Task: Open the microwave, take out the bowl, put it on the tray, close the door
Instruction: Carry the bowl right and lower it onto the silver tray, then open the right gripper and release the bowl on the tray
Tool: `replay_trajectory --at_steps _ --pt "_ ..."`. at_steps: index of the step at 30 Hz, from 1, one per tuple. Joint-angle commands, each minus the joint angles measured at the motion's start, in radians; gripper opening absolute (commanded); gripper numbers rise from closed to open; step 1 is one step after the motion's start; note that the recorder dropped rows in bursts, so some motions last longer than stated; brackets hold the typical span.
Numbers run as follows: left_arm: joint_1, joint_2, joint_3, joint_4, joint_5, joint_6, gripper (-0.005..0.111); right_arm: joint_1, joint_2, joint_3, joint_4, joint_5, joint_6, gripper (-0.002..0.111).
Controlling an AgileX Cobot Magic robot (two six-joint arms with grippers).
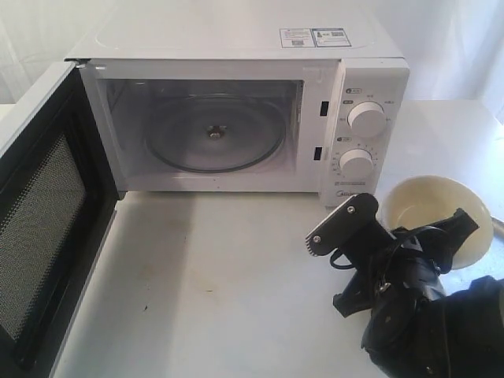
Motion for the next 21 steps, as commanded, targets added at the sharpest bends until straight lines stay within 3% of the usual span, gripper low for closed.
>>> replay_trajectory --at_steps 1,6,12,15,17,19,21 --pt "-0.004 -0.002 -0.004 -0.005 0.000 -0.005 0.000 -0.003 0.000 0.000 -0.044 0.039 0.017 0.019" --pt "-0.004 -0.002 -0.004 -0.005 0.000 -0.005 0.000 -0.003 0.000 0.000 -0.082 0.063 0.089 0.038" --pt "-0.004 -0.002 -0.004 -0.005 0.000 -0.005 0.000 0.009 -0.025 -0.004 -0.105 0.142 0.191 0.037" --pt "-0.004 -0.002 -0.004 -0.005 0.000 -0.005 0.000 0.041 -0.069 -0.029 -0.105 0.139 0.191 0.029" --pt "-0.004 -0.002 -0.004 -0.005 0.000 -0.005 0.000 0.073 -0.101 -0.060 -0.105 0.122 0.174 0.017" --pt "-0.004 -0.002 -0.004 -0.005 0.000 -0.005 0.000 0.102 -0.127 -0.104 -0.105 0.061 0.105 0.004" --pt "-0.004 -0.002 -0.004 -0.005 0.000 -0.005 0.000 0.125 -0.144 -0.162 -0.105 -0.023 0.046 0.000"
